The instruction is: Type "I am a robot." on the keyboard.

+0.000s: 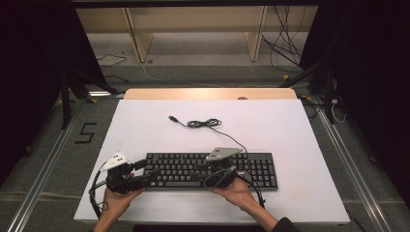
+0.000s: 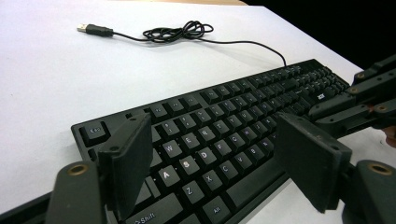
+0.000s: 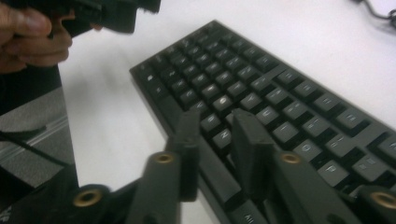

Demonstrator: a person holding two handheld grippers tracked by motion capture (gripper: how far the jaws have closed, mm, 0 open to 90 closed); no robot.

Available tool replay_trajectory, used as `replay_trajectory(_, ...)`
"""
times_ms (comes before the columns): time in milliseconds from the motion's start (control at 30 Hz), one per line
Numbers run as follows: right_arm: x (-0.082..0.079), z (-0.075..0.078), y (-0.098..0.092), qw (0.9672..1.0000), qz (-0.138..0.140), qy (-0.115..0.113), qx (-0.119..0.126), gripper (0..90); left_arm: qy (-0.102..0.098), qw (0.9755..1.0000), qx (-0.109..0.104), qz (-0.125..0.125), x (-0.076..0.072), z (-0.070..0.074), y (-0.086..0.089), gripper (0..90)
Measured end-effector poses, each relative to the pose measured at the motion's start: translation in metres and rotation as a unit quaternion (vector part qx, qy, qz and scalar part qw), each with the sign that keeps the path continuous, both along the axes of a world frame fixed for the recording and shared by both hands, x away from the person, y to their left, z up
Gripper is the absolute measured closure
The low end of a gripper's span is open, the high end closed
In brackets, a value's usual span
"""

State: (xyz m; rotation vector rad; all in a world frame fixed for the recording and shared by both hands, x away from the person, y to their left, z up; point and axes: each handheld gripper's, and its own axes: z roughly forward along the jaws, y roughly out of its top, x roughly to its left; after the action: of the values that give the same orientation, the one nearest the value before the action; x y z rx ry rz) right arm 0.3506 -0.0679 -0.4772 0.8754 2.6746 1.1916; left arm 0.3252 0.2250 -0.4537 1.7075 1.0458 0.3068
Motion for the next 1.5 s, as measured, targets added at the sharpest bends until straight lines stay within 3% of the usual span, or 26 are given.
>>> replay_trajectory(533,-0.005,-0.004,0.004,0.9999,0.008,0.000,-0.009,90.0,0.002,1.0000,0.002,0.000,0.000,-0.001,-0.001,27.4)
replay_trajectory(767,-0.004,0.001,0.000,0.9998,0.001,0.011,0.013,90.0,0.004,1.0000,0.001,0.003,0.001,-0.001,0.001,27.4)
replay_trajectory(1000,-0.003,0.012,-0.008,0.9989,-0.010,0.001,0.046,85.5,0.009,0.9999,0.004,0.004,0.002,-0.002,0.000,27.3)
replay_trajectory(1300,-0.002,0.022,-0.025,0.9966,-0.019,-0.003,0.081,62.6,0.020,0.9997,0.009,0.011,0.005,-0.003,0.000,27.5)
replay_trajectory(1500,-0.003,0.025,-0.033,0.9956,-0.033,-0.004,0.088,46.6,0.029,0.9994,0.011,0.018,0.008,-0.004,0.000,28.2)
